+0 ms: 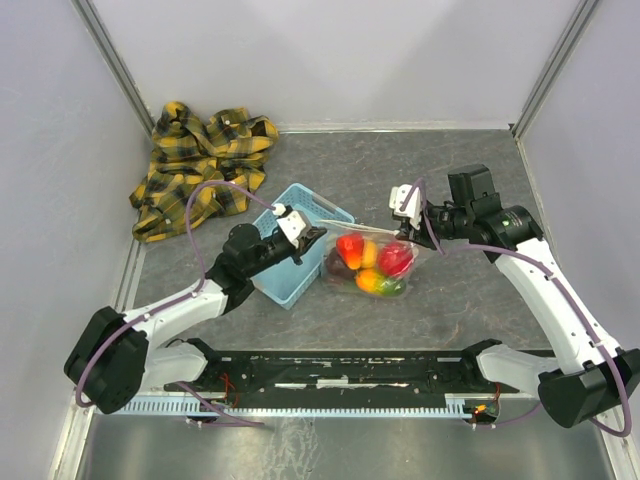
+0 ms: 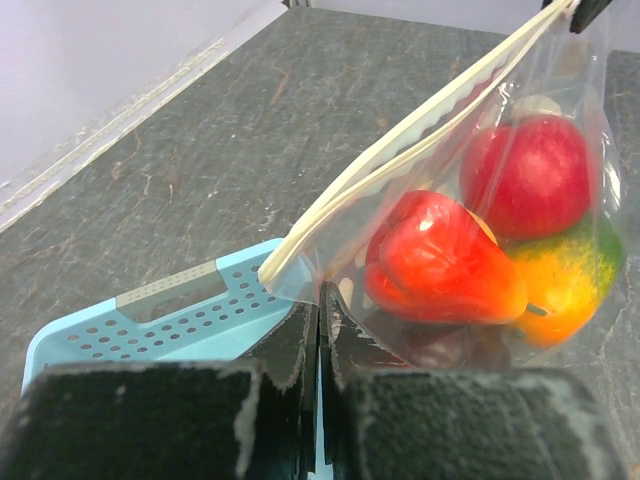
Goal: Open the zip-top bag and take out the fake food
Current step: Unzip the zipper food storage bag at the center of the board.
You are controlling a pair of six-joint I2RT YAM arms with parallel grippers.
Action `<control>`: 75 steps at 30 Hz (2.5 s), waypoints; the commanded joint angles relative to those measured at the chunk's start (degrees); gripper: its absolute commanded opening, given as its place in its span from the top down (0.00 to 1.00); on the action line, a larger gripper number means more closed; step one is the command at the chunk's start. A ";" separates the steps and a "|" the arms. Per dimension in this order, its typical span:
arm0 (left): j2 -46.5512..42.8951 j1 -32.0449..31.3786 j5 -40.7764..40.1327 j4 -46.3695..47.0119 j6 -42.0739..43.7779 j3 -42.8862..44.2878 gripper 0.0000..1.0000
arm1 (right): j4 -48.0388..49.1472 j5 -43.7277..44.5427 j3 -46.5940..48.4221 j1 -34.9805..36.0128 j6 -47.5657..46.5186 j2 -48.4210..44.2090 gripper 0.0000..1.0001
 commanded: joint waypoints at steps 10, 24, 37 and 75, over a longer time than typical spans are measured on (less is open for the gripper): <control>-2.39 2.63 -5.06 1.26 -0.90 -0.43 0.97 | 3.47 2.14 -0.23 -1.60 2.99 -1.85 0.86; -3.55 4.33 -5.86 0.23 -2.17 -0.68 0.97 | 4.87 4.47 -1.54 -2.52 5.09 -2.94 0.86; -3.02 5.91 -4.55 0.05 -3.92 -0.25 0.97 | 6.37 7.31 -3.20 -4.33 8.48 -5.15 0.85; -13.57 11.33 11.54 -42.29 -17.79 27.99 0.01 | 17.26 -0.96 -9.88 -5.31 12.61 -7.21 0.85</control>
